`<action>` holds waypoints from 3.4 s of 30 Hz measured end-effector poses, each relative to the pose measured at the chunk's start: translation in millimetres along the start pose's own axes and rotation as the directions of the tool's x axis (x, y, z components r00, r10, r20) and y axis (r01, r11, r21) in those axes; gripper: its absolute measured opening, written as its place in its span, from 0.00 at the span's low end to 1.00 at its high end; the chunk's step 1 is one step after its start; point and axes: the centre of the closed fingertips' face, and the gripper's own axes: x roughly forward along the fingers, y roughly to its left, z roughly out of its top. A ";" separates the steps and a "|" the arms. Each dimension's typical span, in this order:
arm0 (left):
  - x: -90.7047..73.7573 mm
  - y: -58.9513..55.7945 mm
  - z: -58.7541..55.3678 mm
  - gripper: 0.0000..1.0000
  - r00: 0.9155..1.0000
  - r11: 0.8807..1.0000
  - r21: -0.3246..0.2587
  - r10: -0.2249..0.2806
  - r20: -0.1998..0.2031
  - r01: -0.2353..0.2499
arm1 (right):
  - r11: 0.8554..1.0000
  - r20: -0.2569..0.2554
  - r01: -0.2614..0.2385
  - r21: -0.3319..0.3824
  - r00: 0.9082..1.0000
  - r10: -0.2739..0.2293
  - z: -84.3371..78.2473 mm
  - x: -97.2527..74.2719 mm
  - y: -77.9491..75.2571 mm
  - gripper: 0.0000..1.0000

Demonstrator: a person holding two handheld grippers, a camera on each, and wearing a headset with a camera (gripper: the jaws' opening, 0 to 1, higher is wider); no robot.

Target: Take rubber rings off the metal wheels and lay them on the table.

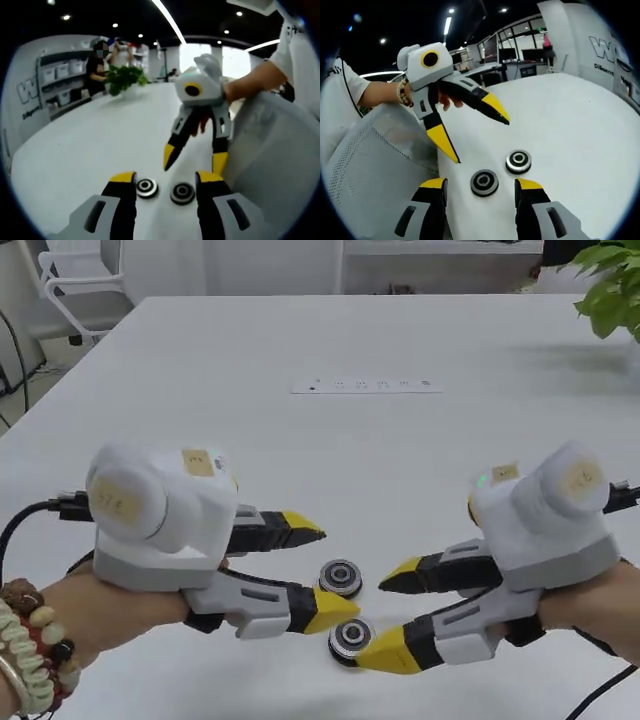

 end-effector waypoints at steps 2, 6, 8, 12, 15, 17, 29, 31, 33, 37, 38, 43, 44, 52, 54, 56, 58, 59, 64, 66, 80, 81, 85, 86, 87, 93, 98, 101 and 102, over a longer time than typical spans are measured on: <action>2.5 -3.5 -2.1 0.46 1.000 1.000 -0.002 -0.011 -0.007 0.011 | 1.000 -0.009 -0.004 -0.002 1.000 0.004 -2.3 2.1 0.9 0.49; 9.8 -11.9 -11.1 0.43 0.998 0.999 0.013 -0.042 -0.042 0.042 | 1.000 -0.038 0.009 -0.027 0.999 -0.010 -7.4 3.8 -1.5 0.44; 13.6 -16.3 -15.6 0.41 0.996 0.998 0.024 -0.056 -0.063 0.057 | 0.999 -0.052 0.020 -0.029 0.998 -0.021 -10.9 4.3 -4.7 0.39; 19.4 -22.6 -24.7 0.37 0.992 0.996 0.048 -0.074 -0.104 0.079 | 0.999 -0.071 0.025 -0.020 0.997 -0.027 -16.6 4.8 -7.5 0.36; 21.6 -25.0 -27.6 0.32 0.990 0.994 0.066 -0.080 -0.116 0.088 | 0.999 -0.071 0.031 -0.024 0.997 -0.033 -16.4 4.9 -8.5 0.33; 22.3 -24.7 -28.0 0.30 0.990 0.994 0.072 -0.078 -0.119 0.087 | 0.999 -0.071 0.030 -0.026 0.997 -0.032 -16.2 5.5 -8.6 0.32; 27.1 -25.3 -40.7 0.23 0.985 0.994 0.066 -0.074 -0.159 0.085 | 0.999 -0.131 0.014 -0.051 0.991 -0.021 -28.6 13.4 -3.6 0.27; 27.6 -24.3 -42.3 0.22 0.984 0.995 0.067 -0.067 -0.166 0.079 | 0.999 -0.130 0.010 -0.049 0.991 -0.017 -28.3 13.7 -2.9 0.27; 27.9 -24.1 -43.7 0.22 0.983 0.995 0.064 -0.067 -0.169 0.079 | 0.999 -0.129 0.012 -0.048 0.992 -0.018 -27.9 13.8 -3.0 0.27; 27.8 -24.2 -47.6 0.21 0.982 0.996 0.052 -0.067 -0.177 0.077 | 0.999 -0.124 0.016 -0.047 0.992 -0.022 -26.7 13.7 -3.4 0.26; 27.8 -23.3 -47.7 0.21 0.982 0.996 0.049 -0.063 -0.177 0.073 | 0.999 -0.124 0.019 -0.049 0.992 -0.025 -26.8 13.6 -3.9 0.25; 28.7 -24.2 -47.6 0.17 0.983 0.997 0.046 -0.060 -0.173 0.069 | 0.998 -0.124 0.024 -0.055 0.992 -0.030 -26.7 13.8 -4.5 0.22; 29.1 -25.4 -47.9 0.16 0.983 0.996 0.048 -0.062 -0.173 0.071 | 0.998 -0.123 0.026 -0.058 0.992 -0.033 -26.4 13.9 -4.8 0.21; 28.5 -25.1 -47.9 0.14 0.983 0.996 0.055 -0.055 -0.173 0.065 | 0.995 -0.124 0.038 -0.092 0.991 -0.049 -25.8 12.8 -7.3 0.18; 28.8 -24.8 -48.0 0.14 0.984 0.996 0.055 -0.055 -0.171 0.065 | 0.993 -0.128 0.036 -0.111 0.991 -0.050 -26.0 12.9 -7.4 0.17; 29.0 -24.5 -47.9 0.14 0.984 0.996 0.054 -0.054 -0.169 0.064 | 0.993 -0.129 0.036 -0.115 0.990 -0.051 -26.0 12.8 -7.7 0.17; 29.3 -24.0 -47.9 0.14 0.985 0.997 0.052 -0.053 -0.167 0.062 | 0.990 -0.131 0.036 -0.135 0.990 -0.054 -26.2 12.4 -7.9 0.16; 29.5 -23.9 -47.9 0.14 0.985 0.997 0.052 -0.053 -0.166 0.062 | 0.990 -0.132 0.035 -0.139 0.990 -0.054 -26.3 12.3 -8.0 0.16; 29.8 -23.5 -47.8 0.14 0.985 0.997 0.051 -0.053 -0.164 0.062 | 0.988 -0.149 0.040 -0.148 0.987 -0.062 -30.2 10.7 -11.3 0.06; 30.0 -23.4 -47.6 0.14 0.985 0.997 0.052 -0.049 -0.163 0.059 | 0.988 -0.152 0.044 -0.149 0.986 -0.067 -30.1 10.8 -11.9 0.06; 30.6 -20.3 -48.0 0.14 0.987 0.998 0.050 -0.040 -0.158 0.049 | 0.988 -0.152 0.097 -0.122 0.982 -0.116 -27.5 7.6 -21.4 0.00; 30.6 -20.1 -48.0 0.14 0.987 0.998 0.050 -0.039 -0.158 0.048 | 0.990 -0.151 0.103 -0.100 0.982 -0.117 -27.4 7.6 -21.9 0.00; 30.8 -19.8 -48.0 0.14 0.987 0.998 0.050 -0.039 -0.157 0.047 | 0.994 -0.126 0.107 0.028 0.987 -0.102 -27.2 7.6 -23.1 0.00; 30.9 -19.9 -47.9 0.14 0.987 0.998 0.051 -0.040 -0.156 0.049 | 0.991 -0.128 0.104 0.082 0.987 -0.093 -28.3 6.9 -22.3 0.00; 30.8 -19.9 -47.9 0.14 0.987 0.997 0.052 -0.041 -0.156 0.049 | 0.980 -0.119 0.100 0.170 0.990 -0.081 -27.5 5.6 -23.2 0.00; 31.1 -20.3 -48.0 0.14 0.987 0.997 0.055 -0.041 -0.155 0.050 | 0.901 -0.009 0.029 0.432 1.000 -0.028 -22.3 -0.1 -25.8 0.00; 31.5 -20.5 -47.9 0.14 0.987 0.997 0.063 -0.043 -0.153 0.053 | 0.883 0.008 0.011 0.469 1.000 -0.016 -20.7 0.3 -24.5 0.00; 31.4 -20.3 -48.0 0.14 0.987 0.996 0.063 -0.045 -0.151 0.055 | 0.878 0.007 0.012 0.478 1.000 -0.017 -19.5 0.9 -22.1 0.00; 31.4 -20.3 -48.0 0.14 0.988 0.996 0.063 -0.045 -0.150 0.055 | 0.878 0.009 0.009 0.479 1.000 -0.015 -18.3 1.4 -20.7 0.00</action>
